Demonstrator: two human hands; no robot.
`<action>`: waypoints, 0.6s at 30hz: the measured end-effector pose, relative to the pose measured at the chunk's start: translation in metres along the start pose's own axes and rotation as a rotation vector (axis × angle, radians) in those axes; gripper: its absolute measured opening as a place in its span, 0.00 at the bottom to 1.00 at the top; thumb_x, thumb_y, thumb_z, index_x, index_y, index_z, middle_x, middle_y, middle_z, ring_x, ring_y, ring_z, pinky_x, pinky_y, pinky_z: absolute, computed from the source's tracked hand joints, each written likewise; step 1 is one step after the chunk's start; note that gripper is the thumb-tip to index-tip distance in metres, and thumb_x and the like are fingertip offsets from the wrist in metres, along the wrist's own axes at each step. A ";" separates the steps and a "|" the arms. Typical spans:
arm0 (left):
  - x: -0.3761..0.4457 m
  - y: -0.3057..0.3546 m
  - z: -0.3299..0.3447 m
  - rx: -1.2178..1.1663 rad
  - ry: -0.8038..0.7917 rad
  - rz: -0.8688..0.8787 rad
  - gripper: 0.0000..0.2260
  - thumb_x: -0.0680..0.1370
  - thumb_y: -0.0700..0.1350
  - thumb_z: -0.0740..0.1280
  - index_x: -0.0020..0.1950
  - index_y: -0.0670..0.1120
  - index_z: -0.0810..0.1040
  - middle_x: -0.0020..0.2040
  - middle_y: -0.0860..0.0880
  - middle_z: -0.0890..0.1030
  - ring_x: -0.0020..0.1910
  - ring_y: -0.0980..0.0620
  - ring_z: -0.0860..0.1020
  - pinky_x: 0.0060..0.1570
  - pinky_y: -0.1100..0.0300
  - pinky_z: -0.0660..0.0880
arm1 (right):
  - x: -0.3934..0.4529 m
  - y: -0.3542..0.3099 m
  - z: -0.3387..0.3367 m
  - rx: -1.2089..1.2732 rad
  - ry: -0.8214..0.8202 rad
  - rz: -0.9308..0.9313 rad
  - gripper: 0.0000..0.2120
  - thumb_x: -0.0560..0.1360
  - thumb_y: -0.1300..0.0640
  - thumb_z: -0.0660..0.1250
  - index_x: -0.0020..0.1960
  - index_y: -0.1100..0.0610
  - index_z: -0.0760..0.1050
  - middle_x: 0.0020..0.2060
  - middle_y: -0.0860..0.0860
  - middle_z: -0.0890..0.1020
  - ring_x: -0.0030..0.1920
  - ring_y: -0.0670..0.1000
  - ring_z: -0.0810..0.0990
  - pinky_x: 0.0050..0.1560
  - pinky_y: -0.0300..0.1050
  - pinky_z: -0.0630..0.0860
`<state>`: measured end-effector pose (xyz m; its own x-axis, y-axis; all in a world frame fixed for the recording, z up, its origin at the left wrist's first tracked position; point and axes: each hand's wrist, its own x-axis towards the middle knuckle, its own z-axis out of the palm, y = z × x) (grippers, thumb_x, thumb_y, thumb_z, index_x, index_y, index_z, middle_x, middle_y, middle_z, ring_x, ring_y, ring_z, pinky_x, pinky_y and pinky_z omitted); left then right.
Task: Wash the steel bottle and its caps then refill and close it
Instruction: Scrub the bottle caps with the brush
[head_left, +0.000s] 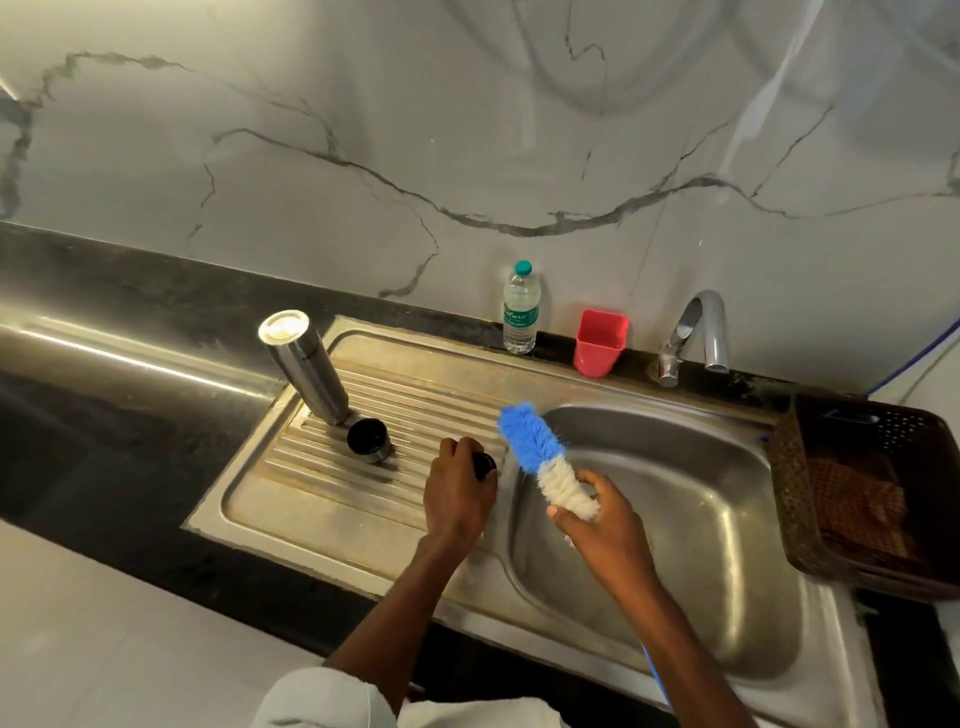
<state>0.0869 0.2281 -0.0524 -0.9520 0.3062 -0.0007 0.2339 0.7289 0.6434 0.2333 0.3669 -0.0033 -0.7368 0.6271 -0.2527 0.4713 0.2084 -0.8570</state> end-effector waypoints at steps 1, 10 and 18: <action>0.000 -0.005 -0.002 0.050 -0.014 0.035 0.13 0.78 0.46 0.74 0.61 0.47 0.78 0.60 0.48 0.75 0.52 0.46 0.79 0.42 0.53 0.76 | 0.001 -0.002 0.006 -0.013 0.000 -0.001 0.25 0.72 0.52 0.79 0.66 0.48 0.76 0.51 0.43 0.83 0.46 0.48 0.84 0.49 0.52 0.82; 0.006 -0.035 -0.016 0.134 -0.090 0.085 0.24 0.80 0.54 0.73 0.74 0.55 0.71 0.65 0.47 0.72 0.58 0.47 0.77 0.49 0.50 0.81 | -0.001 -0.015 0.035 -0.013 0.004 0.010 0.26 0.72 0.52 0.79 0.67 0.49 0.75 0.53 0.46 0.83 0.47 0.47 0.84 0.45 0.46 0.80; 0.031 -0.092 -0.064 0.340 0.187 -0.085 0.19 0.80 0.51 0.72 0.68 0.45 0.78 0.65 0.41 0.75 0.61 0.41 0.74 0.56 0.48 0.77 | -0.008 -0.022 0.054 0.071 0.003 0.004 0.23 0.73 0.54 0.78 0.64 0.45 0.75 0.51 0.45 0.84 0.46 0.46 0.85 0.46 0.54 0.84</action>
<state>0.0232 0.1317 -0.0623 -0.9831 0.1419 0.1161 0.1746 0.9177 0.3569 0.2030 0.3167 -0.0069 -0.7338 0.6297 -0.2550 0.4383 0.1519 -0.8859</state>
